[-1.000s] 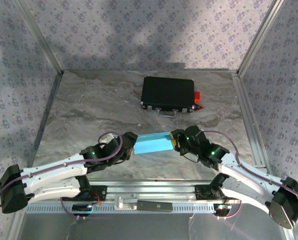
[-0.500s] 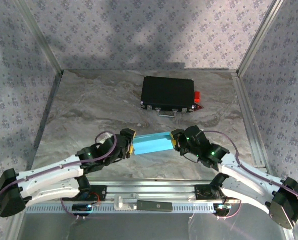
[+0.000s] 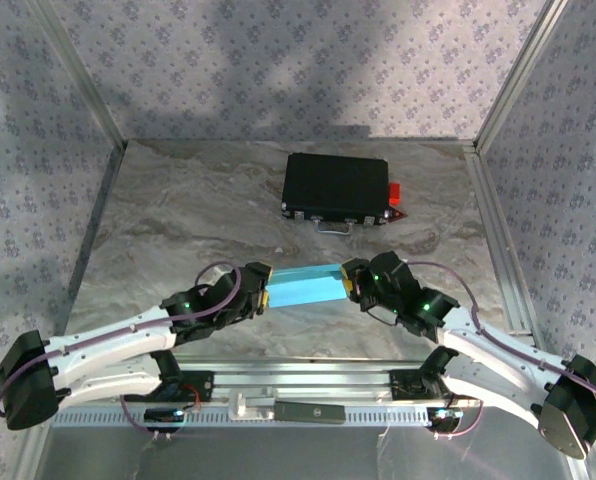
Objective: Fold the paper box
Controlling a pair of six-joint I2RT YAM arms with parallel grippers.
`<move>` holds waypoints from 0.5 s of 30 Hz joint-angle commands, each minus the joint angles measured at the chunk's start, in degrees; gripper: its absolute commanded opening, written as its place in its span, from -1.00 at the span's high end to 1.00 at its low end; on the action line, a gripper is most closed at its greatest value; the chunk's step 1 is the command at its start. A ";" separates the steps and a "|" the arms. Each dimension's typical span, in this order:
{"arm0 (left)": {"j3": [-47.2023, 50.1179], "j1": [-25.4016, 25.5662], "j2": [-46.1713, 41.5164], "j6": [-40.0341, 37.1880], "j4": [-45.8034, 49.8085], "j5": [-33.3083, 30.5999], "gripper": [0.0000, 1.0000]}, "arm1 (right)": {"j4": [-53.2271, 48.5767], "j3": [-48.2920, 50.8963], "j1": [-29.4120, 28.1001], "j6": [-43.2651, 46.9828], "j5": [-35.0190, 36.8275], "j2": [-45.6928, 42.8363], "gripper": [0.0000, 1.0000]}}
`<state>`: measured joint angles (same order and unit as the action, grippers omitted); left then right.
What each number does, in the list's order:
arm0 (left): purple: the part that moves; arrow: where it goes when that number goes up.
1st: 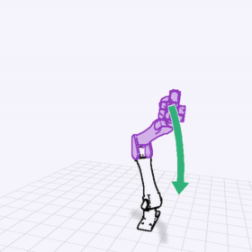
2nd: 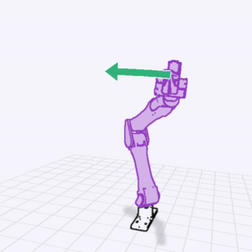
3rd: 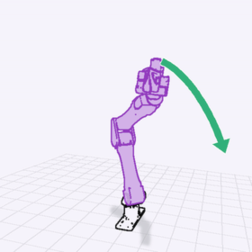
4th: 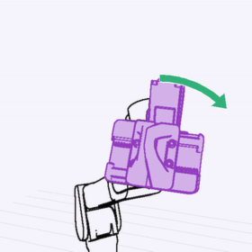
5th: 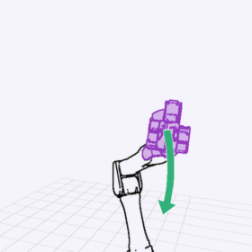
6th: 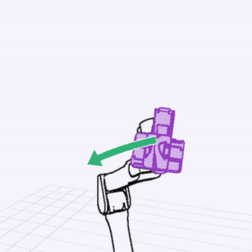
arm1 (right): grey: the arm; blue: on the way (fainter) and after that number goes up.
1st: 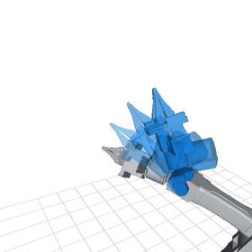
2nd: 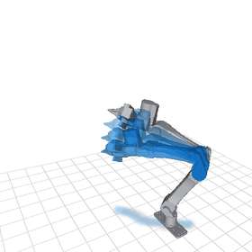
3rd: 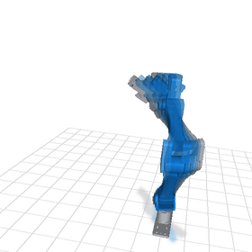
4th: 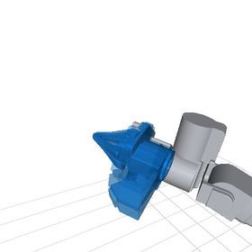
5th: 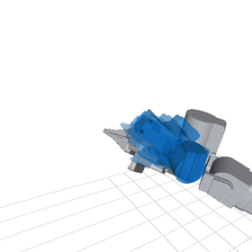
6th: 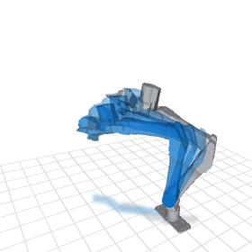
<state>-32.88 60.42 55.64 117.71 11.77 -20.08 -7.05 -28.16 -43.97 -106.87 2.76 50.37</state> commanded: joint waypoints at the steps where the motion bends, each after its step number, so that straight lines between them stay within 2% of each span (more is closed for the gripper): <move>1: 0.34 -0.31 -0.43 3.31 0.09 -0.09 -0.01 | -4.37 1.80 0.07 1.22 1.81 0.05 0.35; 15: 3.40 -0.39 -2.81 4.68 2.58 -1.94 0.31 | -4.48 2.54 0.19 2.03 1.76 0.63 0.40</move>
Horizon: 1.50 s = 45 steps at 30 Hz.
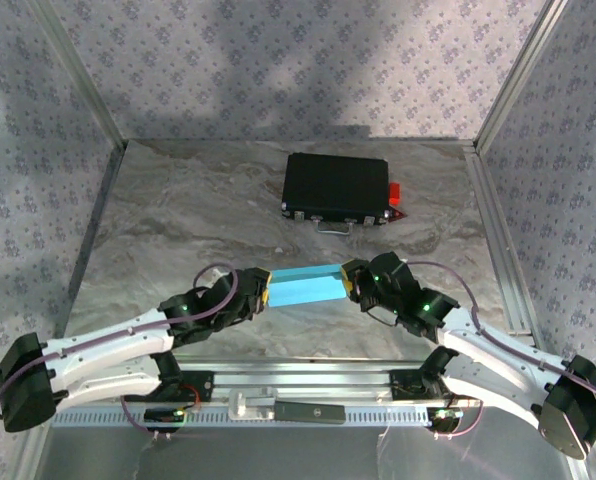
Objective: Fold the paper box
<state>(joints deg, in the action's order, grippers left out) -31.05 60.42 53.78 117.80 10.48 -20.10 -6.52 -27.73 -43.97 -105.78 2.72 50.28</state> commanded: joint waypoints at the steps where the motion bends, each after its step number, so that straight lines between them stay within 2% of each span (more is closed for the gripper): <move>1: 1.67 -0.39 -1.22 4.55 4.10 -1.98 0.33 | -5.00 2.23 0.19 1.01 1.75 0.63 0.42; 9: 2.26 -0.39 -0.14 4.68 4.42 -1.08 0.60 | -5.89 2.84 0.28 1.71 2.10 0.67 0.51; 20: 3.19 -0.39 1.59 5.24 3.68 -0.34 1.00 | -5.96 4.96 1.43 2.11 1.60 0.68 0.81; 28: 2.93 -0.40 1.91 1.84 2.73 -0.89 1.00 | -5.73 5.25 2.77 4.46 0.51 1.04 0.92; 31: 1.02 -1.77 2.81 -7.74 -1.26 -2.00 0.75 | -3.85 4.09 6.22 12.48 -2.88 2.69 0.90; 34: -3.27 -2.68 2.89 -20.21 1.35 -4.27 0.68 | -2.00 0.70 12.11 22.38 -12.06 6.85 0.89; 37: -3.80 -2.28 1.37 -24.27 2.73 -3.69 0.69 | -6.47 -2.90 13.33 29.46 -16.18 9.14 0.87; 41: -0.12 1.88 0.59 -24.68 3.40 -1.88 0.57 | -11.28 -1.01 10.68 32.71 -13.70 7.45 0.77; 45: 2.99 5.82 4.31 -23.86 0.40 0.85 0.42 | -14.39 5.83 8.94 31.55 -8.92 2.51 0.68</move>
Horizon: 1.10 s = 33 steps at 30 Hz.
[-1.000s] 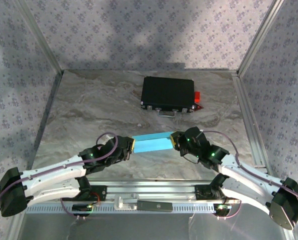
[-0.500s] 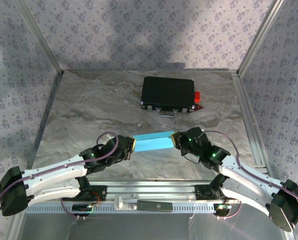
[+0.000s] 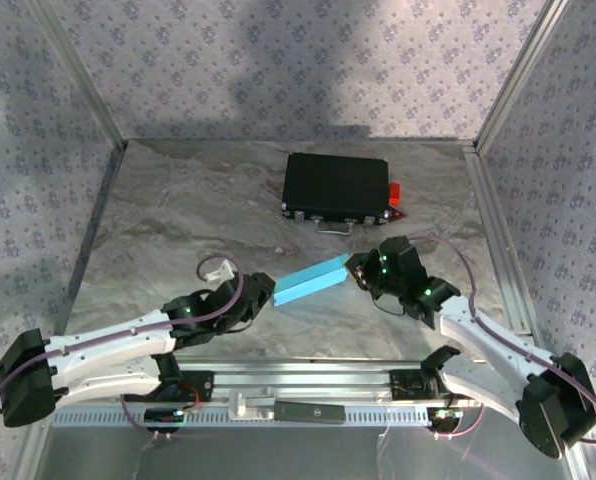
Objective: Fold the paper box
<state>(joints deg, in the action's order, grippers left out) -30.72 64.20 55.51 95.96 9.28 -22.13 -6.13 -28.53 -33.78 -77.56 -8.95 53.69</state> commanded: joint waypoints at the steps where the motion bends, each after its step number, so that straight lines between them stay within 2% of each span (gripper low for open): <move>1: 2.70 2.68 3.50 -2.10 1.38 2.85 0.39 | -14.25 8.94 -1.20 2.76 3.34 -2.30 0.66; 3: 2.29 2.94 4.47 -2.64 1.44 2.71 0.35 | -12.90 12.16 -0.56 2.22 3.66 -4.90 0.57; 6: 0.37 2.86 4.50 -4.35 4.00 0.29 0.28 | -13.07 11.96 0.19 3.44 5.18 -6.44 0.49; 9: -1.61 1.78 4.70 -6.32 6.29 -0.75 0.24 | -12.67 9.95 1.03 3.75 4.02 -3.26 0.49; 12: -1.69 -0.64 4.45 -7.95 5.85 1.14 0.23 | -11.12 8.05 1.32 4.02 1.52 2.29 0.47; 15: -2.27 -2.59 2.13 -11.02 7.67 1.47 0.20 | -14.64 4.55 1.17 6.73 2.98 4.26 0.40; 16: -2.97 -3.46 1.29 -13.06 8.78 1.71 0.16 | -15.66 3.51 1.06 8.40 4.10 3.52 0.28; 17: -4.00 -4.82 0.62 -15.64 10.49 2.56 0.08 | -16.75 2.43 1.15 11.05 5.98 2.49 0.02; 18: -5.04 -6.25 0.15 -18.61 11.76 3.53 -0.02 | -18.27 1.15 1.25 13.15 8.56 1.53 -0.33; 19: -6.18 -8.27 -0.39 -22.99 12.98 5.40 -0.15 | -20.78 -0.87 1.19 17.29 11.64 0.72 -0.95; 21: -8.17 -11.55 -1.81 -32.87 13.70 8.11 -0.37 | -27.65 -6.71 1.51 26.06 17.40 0.77 -0.98; 22: -9.06 -12.42 -2.84 -38.63 14.52 7.68 -0.97 | -32.99 -10.29 0.94 29.51 22.35 1.25 -0.98; 25: -11.77 -14.54 -6.25 -47.13 21.11 1.25 -1.00 | -42.21 -18.56 -1.41 36.38 36.06 2.19 -0.98; 29: -15.46 -20.01 -8.65 -53.52 25.83 -4.64 -0.99 | -42.40 -22.52 -1.24 41.02 47.32 0.15 -0.98; 30: -16.94 -21.58 -8.09 -53.60 28.10 -7.06 -1.00 | -40.05 -22.09 0.31 43.63 47.09 -0.56 -0.98; 33: -21.70 -28.16 -5.02 -53.59 35.27 -13.55 -1.00 | -29.16 -18.97 8.76 53.44 37.39 -2.93 -0.98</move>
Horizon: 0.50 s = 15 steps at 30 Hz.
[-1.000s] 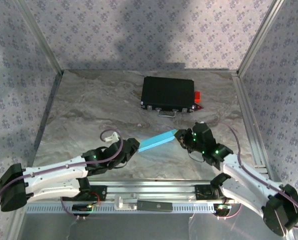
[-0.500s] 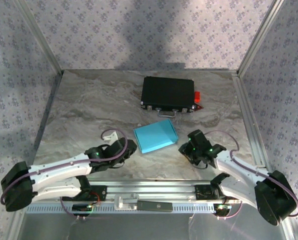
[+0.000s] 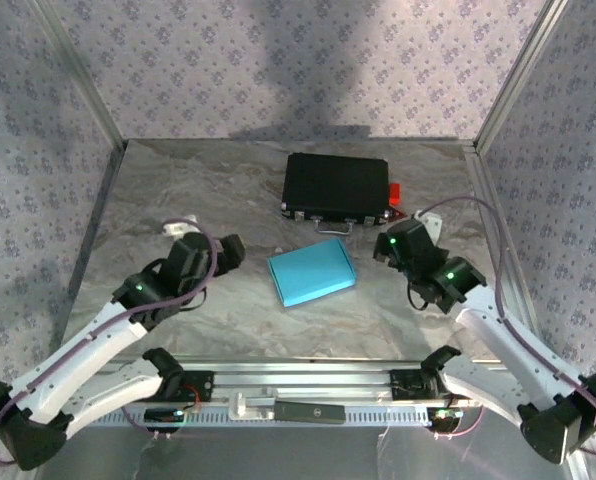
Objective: Fold the paper box
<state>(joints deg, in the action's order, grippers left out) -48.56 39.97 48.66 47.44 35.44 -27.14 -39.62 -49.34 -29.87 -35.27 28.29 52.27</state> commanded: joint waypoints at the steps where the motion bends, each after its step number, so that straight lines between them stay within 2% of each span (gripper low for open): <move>1: -4.33 -6.29 2.42 -6.97 8.73 -8.76 -1.00 | 6.69 2.82 8.25 11.76 -3.15 -2.00 -0.98; 4: -1.59 -12.97 2.34 -15.64 1.57 -5.94 -1.00 | 14.24 7.71 16.43 14.67 -7.02 -3.89 -0.98; 6: 2.18 -15.72 1.56 -22.75 -4.78 -6.03 -1.00 | 27.15 15.42 19.14 21.43 -7.90 -6.00 -0.98; 8: 9.16 -18.14 0.14 -33.70 -17.22 -4.69 -1.00 | 42.72 25.60 21.65 25.81 -8.01 -7.37 -0.98; 9: 12.32 -19.55 -0.12 -36.85 -22.52 -3.34 -1.00 | 49.31 29.05 23.01 27.83 -8.46 -7.09 -0.98; 10: 15.81 -21.59 0.30 -38.97 -28.10 -1.33 -0.99 | 55.14 31.91 24.27 29.50 -9.25 -6.03 -0.98; 12: 20.69 -25.11 2.97 -40.88 -36.74 2.47 -0.99 | 59.96 34.15 26.32 29.57 -9.71 -1.91 -0.98; 15: 27.39 -29.27 10.59 -43.61 -52.78 8.10 -0.99 | 70.70 36.03 28.53 31.57 -14.17 8.21 -0.98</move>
<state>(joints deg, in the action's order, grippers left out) -24.75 13.04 55.11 11.81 3.49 -25.23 11.46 -14.13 -2.39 -9.02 18.15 55.72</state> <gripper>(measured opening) 0.996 0.990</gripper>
